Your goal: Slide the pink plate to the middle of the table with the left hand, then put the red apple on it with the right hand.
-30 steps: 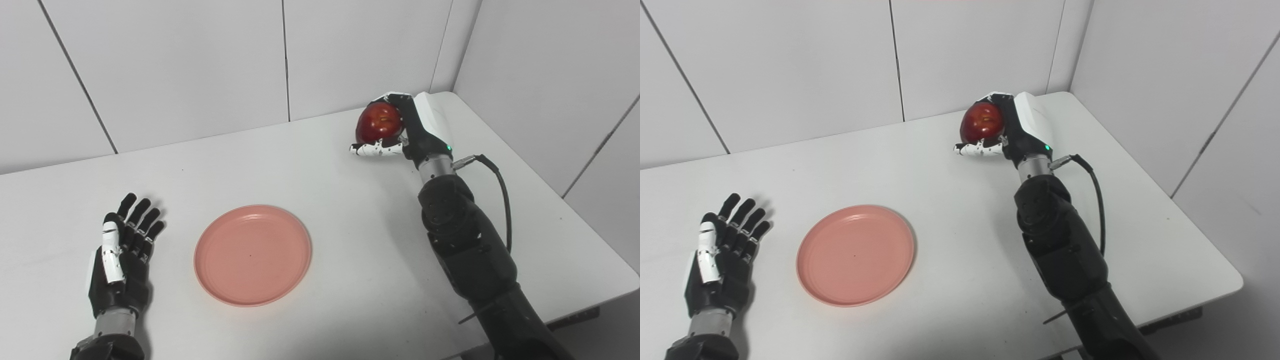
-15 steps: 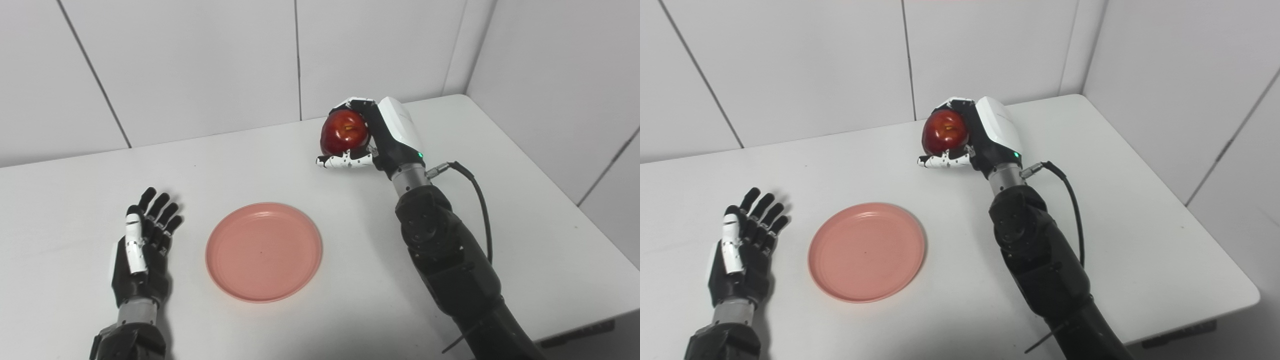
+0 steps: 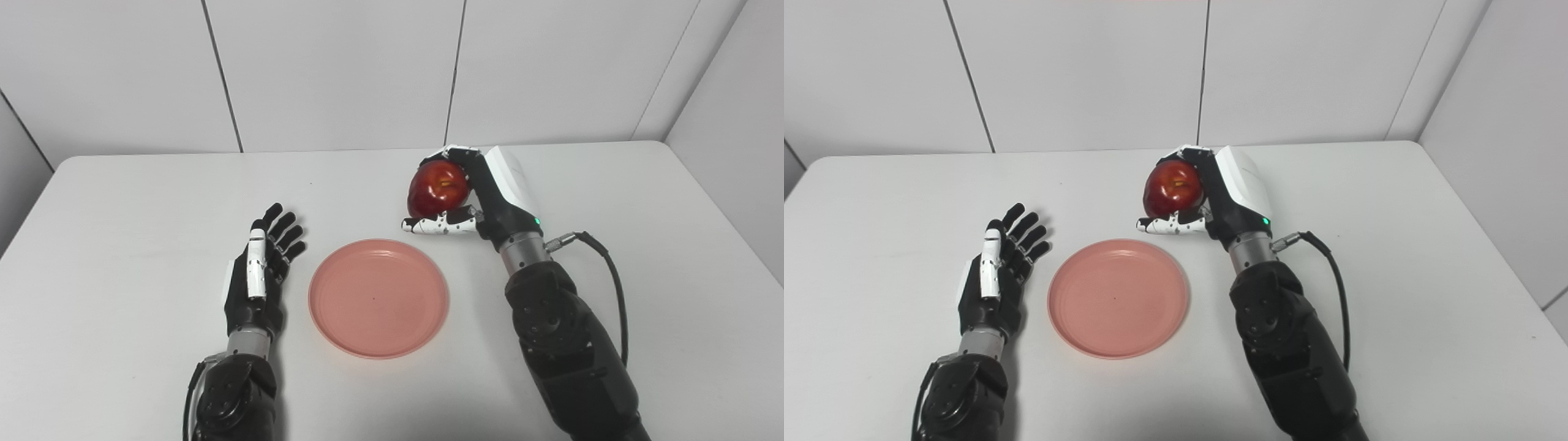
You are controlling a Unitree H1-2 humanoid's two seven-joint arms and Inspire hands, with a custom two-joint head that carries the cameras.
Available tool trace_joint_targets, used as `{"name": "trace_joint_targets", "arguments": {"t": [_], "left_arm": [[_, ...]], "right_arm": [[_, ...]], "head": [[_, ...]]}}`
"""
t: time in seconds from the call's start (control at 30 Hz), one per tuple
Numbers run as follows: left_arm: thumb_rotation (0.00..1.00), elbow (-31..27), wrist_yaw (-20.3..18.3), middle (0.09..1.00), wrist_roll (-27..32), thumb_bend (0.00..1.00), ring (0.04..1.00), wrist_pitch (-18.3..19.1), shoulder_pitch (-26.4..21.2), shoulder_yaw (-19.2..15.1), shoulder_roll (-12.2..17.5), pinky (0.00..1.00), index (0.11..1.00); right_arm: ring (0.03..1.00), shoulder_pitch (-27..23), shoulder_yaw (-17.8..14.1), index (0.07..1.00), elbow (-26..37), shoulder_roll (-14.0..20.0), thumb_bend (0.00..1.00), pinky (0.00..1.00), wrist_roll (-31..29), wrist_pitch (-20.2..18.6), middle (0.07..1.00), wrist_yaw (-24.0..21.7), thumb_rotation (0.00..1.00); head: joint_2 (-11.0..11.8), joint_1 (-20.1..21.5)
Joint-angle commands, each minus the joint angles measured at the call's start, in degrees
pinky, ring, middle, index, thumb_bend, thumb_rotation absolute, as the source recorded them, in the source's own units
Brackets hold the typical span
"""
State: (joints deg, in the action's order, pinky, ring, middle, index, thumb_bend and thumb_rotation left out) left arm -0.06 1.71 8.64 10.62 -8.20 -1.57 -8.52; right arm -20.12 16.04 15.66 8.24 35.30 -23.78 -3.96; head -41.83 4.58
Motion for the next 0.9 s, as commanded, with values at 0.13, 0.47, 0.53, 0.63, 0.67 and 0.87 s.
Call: {"name": "trace_joint_targets", "arguments": {"t": [0.13,0.47,0.53,0.63,0.67,0.87], "left_arm": [[1.0,-0.28,2.03,0.86,-0.67,0.35,0.845,1.93,-0.7,-0.22,-1.44,0.83,0.841],[1.0,-1.33,2.72,0.868,-0.47,0.35,0.849,3.6,-1.12,-0.31,-1.42,0.83,0.852],[1.0,-1.42,2.93,0.865,-0.55,0.35,0.846,3.8,-1.26,-0.38,-1.46,0.83,0.85],[1.0,-1.48,2.89,0.864,-0.49,0.34,0.846,3.77,-1.43,-0.43,-1.4,0.82,0.849],[1.0,-1.5,2.88,0.864,-0.52,0.34,0.846,3.77,-1.48,-0.42,-1.36,0.82,0.849],[1.0,-2.01,3.15,0.857,-0.91,0.35,0.841,4.04,-1.54,-0.25,-1.42,0.82,0.843]], "right_arm": [[0.404,-1.23,2.32,0.516,1.37,-1.55,0.53,0.33,1.26,2.88,0.454,-0.52,0.0],[0.4,-0.32,4.65,0.508,-1.05,-3.53,0.53,0.33,1.8,2.98,0.456,-1.33,0.0],[0.4,-0.29,4.91,0.509,-1.38,-3.84,0.53,0.32,1.85,2.58,0.455,-1.63,0.0],[0.396,-0.22,5.07,0.512,-2.09,-4.16,0.53,0.32,1.65,2.95,0.451,-1.56,0.0],[0.396,-0.2,5.21,0.512,-2.57,-4.24,0.53,0.32,1.7,3.45,0.451,-1.31,0.0],[0.399,0.06,5.63,0.512,-4.42,-4.89,0.53,0.32,1.69,4.35,0.452,-1.03,0.0]], "head": [[-0.5,-2.23],[-1.57,-4.34],[-1.75,-4.54],[-1.79,-4.59],[-1.98,-4.74],[-2.33,-5.66]]}}
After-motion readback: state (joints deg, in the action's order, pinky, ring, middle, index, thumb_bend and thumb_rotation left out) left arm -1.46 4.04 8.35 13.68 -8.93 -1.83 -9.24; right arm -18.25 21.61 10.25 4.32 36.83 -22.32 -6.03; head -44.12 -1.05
